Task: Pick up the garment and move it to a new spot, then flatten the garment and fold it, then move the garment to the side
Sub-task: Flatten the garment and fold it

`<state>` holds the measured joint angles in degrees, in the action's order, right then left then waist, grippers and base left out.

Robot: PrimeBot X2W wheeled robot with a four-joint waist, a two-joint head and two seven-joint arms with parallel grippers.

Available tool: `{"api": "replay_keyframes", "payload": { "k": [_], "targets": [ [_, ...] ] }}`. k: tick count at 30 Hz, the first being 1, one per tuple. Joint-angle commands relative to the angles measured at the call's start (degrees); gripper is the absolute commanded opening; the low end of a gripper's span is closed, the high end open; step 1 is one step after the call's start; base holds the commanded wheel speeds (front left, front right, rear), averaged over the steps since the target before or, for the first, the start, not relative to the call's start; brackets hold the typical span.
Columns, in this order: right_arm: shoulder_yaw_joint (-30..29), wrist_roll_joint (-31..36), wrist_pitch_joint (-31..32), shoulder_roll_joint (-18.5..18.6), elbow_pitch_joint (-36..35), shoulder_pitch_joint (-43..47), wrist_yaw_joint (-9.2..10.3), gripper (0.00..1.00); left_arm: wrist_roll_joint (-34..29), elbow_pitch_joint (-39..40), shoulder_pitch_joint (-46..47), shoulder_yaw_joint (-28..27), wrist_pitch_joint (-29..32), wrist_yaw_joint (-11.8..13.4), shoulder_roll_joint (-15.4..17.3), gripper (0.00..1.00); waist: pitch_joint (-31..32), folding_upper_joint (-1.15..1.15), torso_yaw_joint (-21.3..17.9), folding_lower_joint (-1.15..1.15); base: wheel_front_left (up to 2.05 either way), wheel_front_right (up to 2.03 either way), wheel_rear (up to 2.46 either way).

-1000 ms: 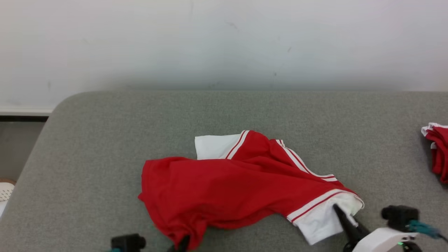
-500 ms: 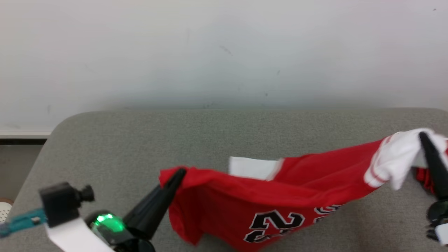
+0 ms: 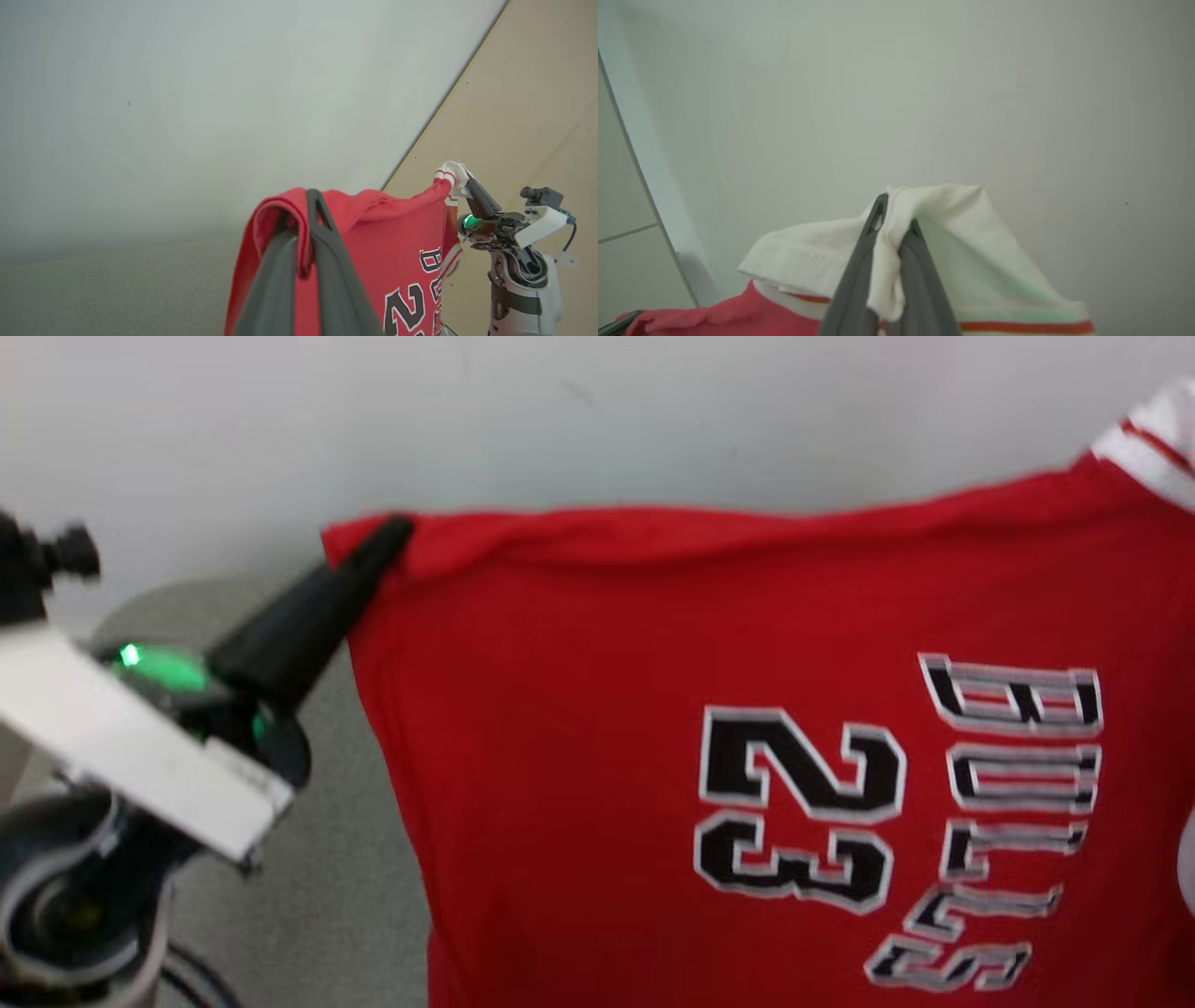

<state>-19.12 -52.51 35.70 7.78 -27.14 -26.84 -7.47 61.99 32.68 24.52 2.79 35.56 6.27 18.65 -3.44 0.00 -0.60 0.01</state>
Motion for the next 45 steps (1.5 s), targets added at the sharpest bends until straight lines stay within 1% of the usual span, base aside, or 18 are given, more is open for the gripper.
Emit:
{"api": "replay_keyframes", "payload": {
  "k": [1, 2, 4, 5, 6, 9, 11, 14, 17, 19, 22, 26, 28, 30, 34, 38, 41, 45],
  "targets": [
    [0.16, 3.54, 2.41, -1.11, 3.50, -6.50, -0.02, 0.00, -2.05, -4.85, 5.31, 0.74, 0.67, -0.62, 1.34, 0.00, -6.00, 0.00, 0.20, -0.01, 0.00, 0.00, 0.00],
    [0.31, 5.28, 3.22, -1.84, 5.67, -9.44, -0.01, 0.00, -3.02, -7.66, 7.93, 1.35, 0.55, -1.26, 1.69, 0.00, -7.53, 0.00, 0.35, -0.01, 0.00, 0.00, 0.00],
    [1.12, 8.93, 3.67, -2.71, 9.40, -15.62, -0.02, 0.00, -3.25, -13.59, 13.40, 2.41, 0.03, -2.22, 0.82, 0.00, -10.70, 0.00, 0.71, -0.01, 0.00, 0.00, 0.00],
    [1.48, 10.44, 3.58, -3.26, 11.78, -18.81, -0.02, 0.00, -4.30, -16.58, 16.60, 2.76, -0.29, -2.86, 0.95, 0.00, -12.32, 0.00, 0.78, -0.01, 0.00, 0.00, 0.00],
    [1.48, 10.44, 3.58, -3.26, 11.78, -18.81, -0.02, 0.00, -4.30, -16.58, 16.60, 2.76, -0.29, -2.86, 0.95, 0.00, -12.32, 0.00, 0.78, -0.01, 0.00, 0.00, 0.00],
    [3.18, 15.48, 2.04, -4.19, 18.68, -28.24, -0.02, 0.00, -7.67, -25.36, 25.57, 3.90, -2.21, -4.23, 1.17, 0.00, -16.99, 0.00, 0.72, -0.01, 0.00, 0.00, 0.00],
    [3.73, 19.01, -0.33, -4.41, 23.44, -35.33, -0.02, 0.00, -10.53, -31.55, 33.27, 4.41, -4.46, -5.21, 0.94, 0.00, -20.42, 0.00, 0.49, -0.01, 0.00, 0.00, 0.00],
    [3.67, 23.46, -5.81, -4.70, 30.28, -45.60, -0.01, 0.00, -15.53, -40.43, 44.37, 5.20, -10.71, -7.43, 0.65, 0.00, -24.84, 0.00, -0.09, -0.01, 0.00, 0.00, 0.00],
    [3.93, 24.20, -12.27, -4.82, 38.60, -53.44, -0.01, 0.00, -19.65, -49.19, 53.43, 6.61, -17.44, -9.86, -0.30, 0.00, -28.01, 0.00, -0.65, -0.01, 0.00, 0.00, 0.00],
    [5.12, 24.16, -15.74, -4.83, 43.35, -56.65, -0.01, 0.00, -21.77, -54.31, 57.55, 7.52, -21.75, -10.98, -0.79, 0.00, -29.63, 0.00, -1.08, -0.01, 0.00, 0.00, 0.00],
    [7.21, 22.92, -19.74, -4.77, 49.08, -57.55, -0.02, 0.00, -23.89, -60.89, 59.76, 9.93, -27.90, -12.62, -2.05, 0.00, -30.90, 0.00, -1.52, -0.01, 0.00, 0.00, 0.00],
    [10.23, 20.43, -24.08, -4.67, 53.45, -51.69, -0.02, 0.00, -24.17, -66.71, 56.16, 13.59, -36.05, -13.64, -3.15, 0.00, -30.64, 0.00, -1.80, -0.01, 0.00, 0.00, 0.00],
    [12.69, 20.30, -25.47, -4.85, 52.78, -46.41, -0.03, 0.00, -24.41, -68.28, 52.59, 16.47, -39.76, -13.68, -3.30, 0.00, -29.45, 0.00, -1.66, -0.01, 0.00, 0.00, 0.00],
    [14.98, 18.90, -26.02, -4.67, 50.89, -39.31, -0.03, 0.00, -22.85, -68.31, 47.90, 19.89, -42.34, -13.73, -2.76, 0.00, -27.92, 0.00, -1.79, -0.01, 0.00, 0.00, 0.00],
    [17.91, 15.87, -25.76, -2.22, 44.12, -23.80, -0.02, 0.00, -19.28, -66.20, 37.50, 25.36, -44.05, -13.66, -0.54, 0.00, -25.33, 0.00, -1.63, -0.01, 0.00, 0.00, 0.00],
    [18.18, 13.75, -24.18, 0.52, 37.48, -8.43, -0.02, 0.00, -16.44, -63.46, 26.59, 28.54, -44.31, -13.70, 1.88, 0.00, -20.97, 0.00, -1.37, -0.01, 0.00, 0.00, 0.00],
    [18.34, 13.26, -21.65, 1.97, 32.78, 2.40, -0.02, 0.00, -15.00, -61.01, 18.52, 29.97, -43.60, -13.70, 2.99, 0.00, -16.60, 0.00, -1.12, -0.01, 0.00, 0.00, 0.00],
    [19.28, 12.13, -16.00, 3.39, 26.18, 16.58, -0.02, 0.00, -12.97, -56.06, 7.71, 31.40, -41.91, -12.00, 4.45, 0.00, -11.48, 0.00, -0.69, -0.01, 0.00, 0.00, 0.00]
  ]
}}
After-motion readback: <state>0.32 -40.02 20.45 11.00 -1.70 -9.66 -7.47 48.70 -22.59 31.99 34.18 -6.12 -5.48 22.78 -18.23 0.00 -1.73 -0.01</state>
